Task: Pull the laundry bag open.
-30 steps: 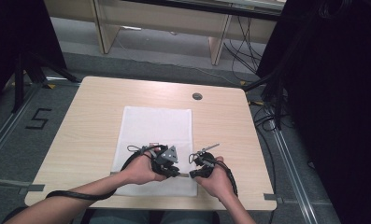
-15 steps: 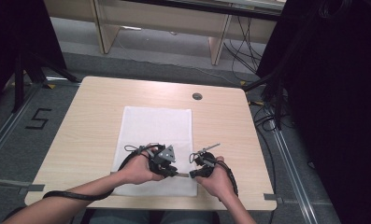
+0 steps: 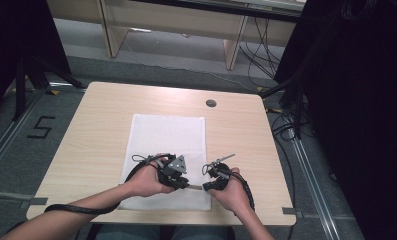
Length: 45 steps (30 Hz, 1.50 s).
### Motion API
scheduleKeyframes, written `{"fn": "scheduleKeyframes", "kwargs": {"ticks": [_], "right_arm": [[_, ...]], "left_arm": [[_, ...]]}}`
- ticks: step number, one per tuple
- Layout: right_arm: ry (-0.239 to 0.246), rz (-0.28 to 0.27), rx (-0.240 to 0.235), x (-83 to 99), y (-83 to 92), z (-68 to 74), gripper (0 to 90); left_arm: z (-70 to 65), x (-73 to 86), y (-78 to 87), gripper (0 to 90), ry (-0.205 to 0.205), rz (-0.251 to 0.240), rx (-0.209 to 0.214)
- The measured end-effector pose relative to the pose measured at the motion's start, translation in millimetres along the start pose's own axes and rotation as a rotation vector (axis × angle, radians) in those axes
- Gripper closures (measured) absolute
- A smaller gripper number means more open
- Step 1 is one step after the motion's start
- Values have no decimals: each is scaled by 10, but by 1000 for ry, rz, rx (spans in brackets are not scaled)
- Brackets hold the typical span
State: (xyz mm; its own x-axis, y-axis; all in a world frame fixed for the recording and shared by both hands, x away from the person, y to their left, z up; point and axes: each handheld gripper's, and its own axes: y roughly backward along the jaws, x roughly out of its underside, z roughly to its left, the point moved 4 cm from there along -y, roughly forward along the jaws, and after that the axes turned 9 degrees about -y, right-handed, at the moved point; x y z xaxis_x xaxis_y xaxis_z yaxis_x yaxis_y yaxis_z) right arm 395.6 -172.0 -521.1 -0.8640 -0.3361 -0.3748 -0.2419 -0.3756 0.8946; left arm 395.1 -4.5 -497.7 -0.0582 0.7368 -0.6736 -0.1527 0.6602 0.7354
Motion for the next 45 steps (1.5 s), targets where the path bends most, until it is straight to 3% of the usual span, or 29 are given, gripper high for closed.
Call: {"fn": "scheduleKeyframes", "kwargs": {"ticks": [4,8,12,13,17,18,19,25,26,27,30,33,34,45], "right_arm": [[-13,11,-2,5,5,6,900],[-14,7,2,5,5,6,900],[-13,11,-2,5,5,6,900],[-13,11,-2,5,5,6,900],[-13,10,-3,4,4,6,900],[-14,11,0,4,5,6,900],[-12,12,-1,4,6,6,900],[1,3,0,1,1,2,900],[8,1,-3,-2,1,0,900],[8,1,-3,-2,1,0,900],[-13,9,-3,4,4,5,900],[11,2,-3,-4,1,-1,900],[-5,12,0,1,5,5,900],[4,6,4,0,2,3,900]], "left_arm": [[-5,8,15,819,19,-2,3],[11,13,37,819,2,1,-1],[-3,11,41,819,17,-2,0],[8,9,48,819,-1,-2,2],[16,9,59,818,11,-9,-2],[7,11,60,818,30,-9,1],[17,8,62,819,9,-7,0],[10,10,68,819,8,-2,1],[2,11,70,819,25,-4,2],[9,11,80,819,8,-2,0],[3,28,93,819,19,-4,0],[4,28,95,819,22,-8,-1],[11,27,99,819,8,-8,-2],[5,39,115,819,15,1,-3]]}}
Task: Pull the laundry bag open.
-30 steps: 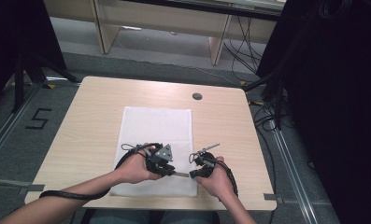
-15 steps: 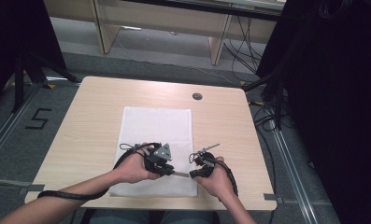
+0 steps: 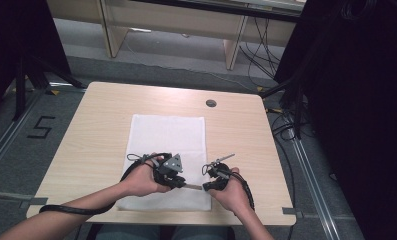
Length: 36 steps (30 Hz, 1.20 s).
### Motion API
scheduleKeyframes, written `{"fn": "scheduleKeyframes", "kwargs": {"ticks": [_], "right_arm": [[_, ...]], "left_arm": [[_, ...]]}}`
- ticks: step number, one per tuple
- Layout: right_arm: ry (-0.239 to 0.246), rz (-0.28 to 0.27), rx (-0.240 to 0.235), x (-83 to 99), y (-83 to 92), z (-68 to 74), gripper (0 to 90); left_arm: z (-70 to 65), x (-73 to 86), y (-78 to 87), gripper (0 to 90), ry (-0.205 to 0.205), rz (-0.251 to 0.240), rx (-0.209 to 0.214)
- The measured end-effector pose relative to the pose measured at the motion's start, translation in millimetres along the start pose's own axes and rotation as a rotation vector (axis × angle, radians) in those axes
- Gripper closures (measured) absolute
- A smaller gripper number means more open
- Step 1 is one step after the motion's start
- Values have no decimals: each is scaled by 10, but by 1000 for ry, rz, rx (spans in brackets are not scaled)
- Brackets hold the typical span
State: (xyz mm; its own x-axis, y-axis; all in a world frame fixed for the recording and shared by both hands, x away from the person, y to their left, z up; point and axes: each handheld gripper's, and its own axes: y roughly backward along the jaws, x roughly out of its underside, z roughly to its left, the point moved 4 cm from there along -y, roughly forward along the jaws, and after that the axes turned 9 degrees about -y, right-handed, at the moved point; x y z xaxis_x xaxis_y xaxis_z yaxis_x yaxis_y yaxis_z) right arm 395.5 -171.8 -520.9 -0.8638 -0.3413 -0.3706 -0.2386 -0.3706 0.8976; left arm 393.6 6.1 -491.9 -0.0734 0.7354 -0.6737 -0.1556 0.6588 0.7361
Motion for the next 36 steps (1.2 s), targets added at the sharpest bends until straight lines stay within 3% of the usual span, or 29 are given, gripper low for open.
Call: {"fn": "scheduleKeyframes", "kwargs": {"ticks": [7,14,19,20,23,28,29,36], "right_arm": [[-1,-1,0,1,0,0,900],[5,-4,0,1,1,1,900],[5,-4,0,1,1,1,900],[0,-1,0,1,-1,0,900],[-3,0,0,2,1,1,900],[-7,-3,1,2,-1,0,900],[-7,-3,1,2,-2,0,900],[-7,-4,1,3,-2,0,900]], "left_arm": [[0,4,8,819,8,-4,5],[-3,16,21,819,-10,0,0],[-3,38,55,819,5,0,1],[8,41,62,819,-9,2,1],[-3,43,66,819,8,-4,1],[14,59,98,819,-9,-1,-3],[6,76,108,819,14,1,-2],[3,84,109,819,12,-1,-1]]}}
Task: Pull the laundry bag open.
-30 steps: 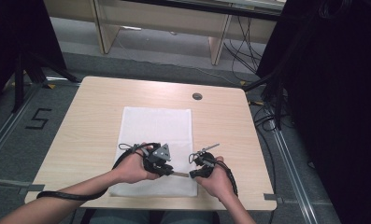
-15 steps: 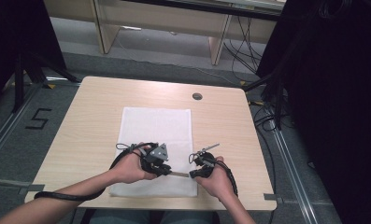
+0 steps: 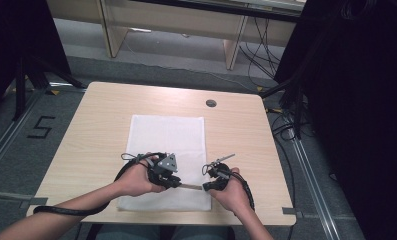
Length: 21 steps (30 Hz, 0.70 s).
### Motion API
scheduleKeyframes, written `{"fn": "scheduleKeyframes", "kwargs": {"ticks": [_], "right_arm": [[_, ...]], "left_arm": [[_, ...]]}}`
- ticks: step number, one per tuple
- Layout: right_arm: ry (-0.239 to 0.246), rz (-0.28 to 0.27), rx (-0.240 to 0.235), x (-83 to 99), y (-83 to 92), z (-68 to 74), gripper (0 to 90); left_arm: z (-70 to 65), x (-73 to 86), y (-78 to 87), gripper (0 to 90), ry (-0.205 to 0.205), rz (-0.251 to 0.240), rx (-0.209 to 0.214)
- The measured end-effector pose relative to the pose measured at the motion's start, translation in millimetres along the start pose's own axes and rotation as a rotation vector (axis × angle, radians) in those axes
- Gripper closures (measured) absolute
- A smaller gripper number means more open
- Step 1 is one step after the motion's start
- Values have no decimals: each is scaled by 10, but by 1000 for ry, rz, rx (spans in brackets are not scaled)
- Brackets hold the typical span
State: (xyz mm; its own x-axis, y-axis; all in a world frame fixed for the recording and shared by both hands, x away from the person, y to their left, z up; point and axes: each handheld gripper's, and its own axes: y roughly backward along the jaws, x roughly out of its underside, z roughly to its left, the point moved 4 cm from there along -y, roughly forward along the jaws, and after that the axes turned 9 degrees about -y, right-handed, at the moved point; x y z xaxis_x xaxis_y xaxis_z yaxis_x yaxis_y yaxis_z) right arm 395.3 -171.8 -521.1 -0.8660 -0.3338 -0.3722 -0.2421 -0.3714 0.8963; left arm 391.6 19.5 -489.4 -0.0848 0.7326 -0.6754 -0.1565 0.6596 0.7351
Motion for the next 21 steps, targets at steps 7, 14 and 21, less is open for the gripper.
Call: {"fn": "scheduleKeyframes", "kwargs": {"ticks": [7,14,21], "right_arm": [[0,0,0,0,0,0,900],[17,0,0,-3,1,0,900],[16,1,3,-2,0,7,900]], "left_arm": [[15,12,14,819,-16,6,1],[8,49,50,819,-12,11,-5],[8,61,72,819,-6,2,3]]}}
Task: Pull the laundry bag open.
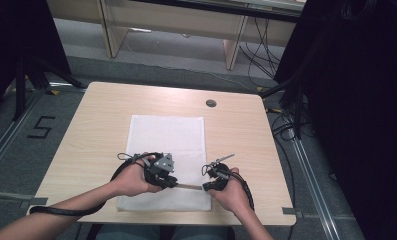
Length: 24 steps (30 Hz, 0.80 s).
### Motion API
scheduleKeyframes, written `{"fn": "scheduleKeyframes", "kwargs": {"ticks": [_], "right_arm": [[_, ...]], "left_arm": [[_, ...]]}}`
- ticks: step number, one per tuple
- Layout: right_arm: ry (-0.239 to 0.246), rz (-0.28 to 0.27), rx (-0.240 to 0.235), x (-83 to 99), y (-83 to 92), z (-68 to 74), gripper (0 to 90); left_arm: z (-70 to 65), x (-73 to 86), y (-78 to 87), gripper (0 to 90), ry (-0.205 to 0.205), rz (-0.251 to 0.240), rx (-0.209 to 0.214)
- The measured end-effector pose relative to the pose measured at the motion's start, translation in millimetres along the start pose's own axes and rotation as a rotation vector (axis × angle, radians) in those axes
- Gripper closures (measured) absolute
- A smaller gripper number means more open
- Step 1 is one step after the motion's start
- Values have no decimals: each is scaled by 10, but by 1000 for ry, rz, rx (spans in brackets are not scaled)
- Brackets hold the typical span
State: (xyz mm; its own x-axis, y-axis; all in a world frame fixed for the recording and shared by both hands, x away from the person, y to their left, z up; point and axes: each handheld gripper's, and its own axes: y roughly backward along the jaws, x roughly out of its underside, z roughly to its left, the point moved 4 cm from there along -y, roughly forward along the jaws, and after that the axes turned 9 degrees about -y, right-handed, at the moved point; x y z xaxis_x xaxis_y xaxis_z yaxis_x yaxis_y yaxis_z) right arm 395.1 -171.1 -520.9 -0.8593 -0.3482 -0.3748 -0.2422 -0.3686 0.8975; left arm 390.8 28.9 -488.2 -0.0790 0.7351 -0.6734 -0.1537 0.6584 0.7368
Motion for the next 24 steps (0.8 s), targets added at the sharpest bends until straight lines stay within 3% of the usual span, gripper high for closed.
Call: {"fn": "scheduleKeyframes", "kwargs": {"ticks": [6,7,9,10,24], "right_arm": [[2,-4,7,-3,-1,8,900],[1,-3,5,-2,0,7,900],[2,-4,6,-2,-1,7,900],[3,-4,6,-2,-1,9,900],[7,-3,15,-2,-1,17,900]], "left_arm": [[-4,11,21,819,0,6,3],[4,15,30,819,-19,13,-2],[-7,22,31,819,5,5,3],[3,22,32,819,-16,8,0],[-15,28,27,819,3,2,5]]}}
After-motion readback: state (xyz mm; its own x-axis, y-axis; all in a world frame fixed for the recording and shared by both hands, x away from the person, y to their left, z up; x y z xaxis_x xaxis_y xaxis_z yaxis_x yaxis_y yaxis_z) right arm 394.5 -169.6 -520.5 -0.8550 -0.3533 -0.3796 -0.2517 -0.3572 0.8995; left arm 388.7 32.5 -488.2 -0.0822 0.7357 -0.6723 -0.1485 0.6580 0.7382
